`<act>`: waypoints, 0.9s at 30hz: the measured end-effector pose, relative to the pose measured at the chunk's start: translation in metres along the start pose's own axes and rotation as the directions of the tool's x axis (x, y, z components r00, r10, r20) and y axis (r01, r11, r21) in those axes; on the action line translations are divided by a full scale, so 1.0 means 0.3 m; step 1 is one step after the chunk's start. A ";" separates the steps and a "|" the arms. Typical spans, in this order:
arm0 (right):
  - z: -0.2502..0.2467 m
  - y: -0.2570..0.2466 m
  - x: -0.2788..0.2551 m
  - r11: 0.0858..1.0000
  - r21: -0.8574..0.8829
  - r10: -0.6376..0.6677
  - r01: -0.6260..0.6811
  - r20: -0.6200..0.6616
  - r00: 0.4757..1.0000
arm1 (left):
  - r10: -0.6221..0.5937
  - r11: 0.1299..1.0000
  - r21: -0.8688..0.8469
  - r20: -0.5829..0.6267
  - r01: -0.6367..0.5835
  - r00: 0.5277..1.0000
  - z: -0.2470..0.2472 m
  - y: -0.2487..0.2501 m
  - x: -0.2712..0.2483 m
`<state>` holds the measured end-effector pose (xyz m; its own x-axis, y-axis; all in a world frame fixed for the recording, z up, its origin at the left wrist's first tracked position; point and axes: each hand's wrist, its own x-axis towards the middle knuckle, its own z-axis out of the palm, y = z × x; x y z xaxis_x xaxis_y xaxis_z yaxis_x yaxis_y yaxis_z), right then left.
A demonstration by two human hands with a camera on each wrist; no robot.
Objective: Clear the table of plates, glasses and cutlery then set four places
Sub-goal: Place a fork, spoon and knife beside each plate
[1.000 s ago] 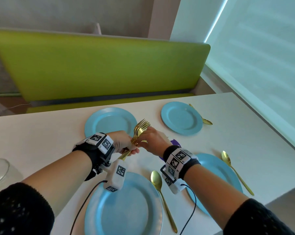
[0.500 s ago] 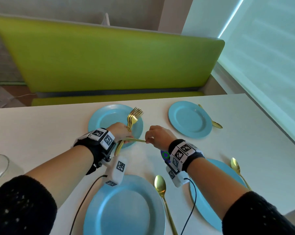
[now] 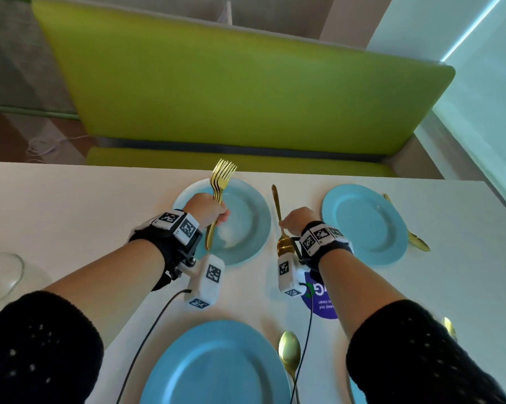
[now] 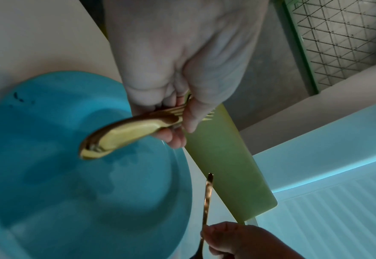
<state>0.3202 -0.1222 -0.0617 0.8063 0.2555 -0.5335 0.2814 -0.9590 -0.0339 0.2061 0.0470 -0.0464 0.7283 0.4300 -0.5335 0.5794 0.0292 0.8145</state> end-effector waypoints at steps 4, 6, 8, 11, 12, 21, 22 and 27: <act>0.024 -0.023 0.075 0.998 0.021 0.064 -0.066 0.057 0.996 | -0.026 0.998 -0.056 -0.014 0.025 1.000 0.004 -0.006 0.021; 0.031 -0.031 0.094 0.992 0.078 0.098 -0.102 0.052 0.994 | -0.030 0.997 -0.074 -0.014 0.029 0.999 0.002 -0.004 0.028; 0.036 -0.037 0.105 0.986 0.101 0.129 -0.132 0.039 0.991 | -0.028 0.997 -0.070 -0.009 0.028 1.000 -0.003 0.001 0.029; 0.045 -0.038 0.110 0.974 0.156 0.162 -0.163 0.020 0.987 | -0.029 0.998 -0.051 0.007 0.029 1.000 -0.003 0.011 0.030; 0.047 -0.037 0.109 0.973 0.171 0.154 -0.155 0.019 0.988 | -0.030 0.998 -0.047 0.012 0.030 0.999 -0.001 0.014 0.030; 0.057 -0.040 0.118 0.956 0.243 0.173 -0.167 -0.005 0.985 | -0.052 0.998 -0.018 0.026 0.052 0.998 0.021 0.008 0.032; 0.059 -0.037 0.121 0.950 0.264 0.169 -0.164 0.005 0.986 | -0.053 0.998 -0.020 0.028 0.053 0.998 0.022 0.007 0.031; 0.059 -0.011 0.108 0.885 0.449 0.112 -0.121 0.046 0.993 | -0.045 0.999 -0.015 0.049 0.046 0.998 0.025 0.006 0.021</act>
<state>0.3361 -0.1130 -0.0939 0.8078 0.1406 -0.5724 -0.0817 -0.9351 -0.3449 0.2144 0.0429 -0.0500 0.7185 0.3833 -0.5804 0.6067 0.0626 0.7925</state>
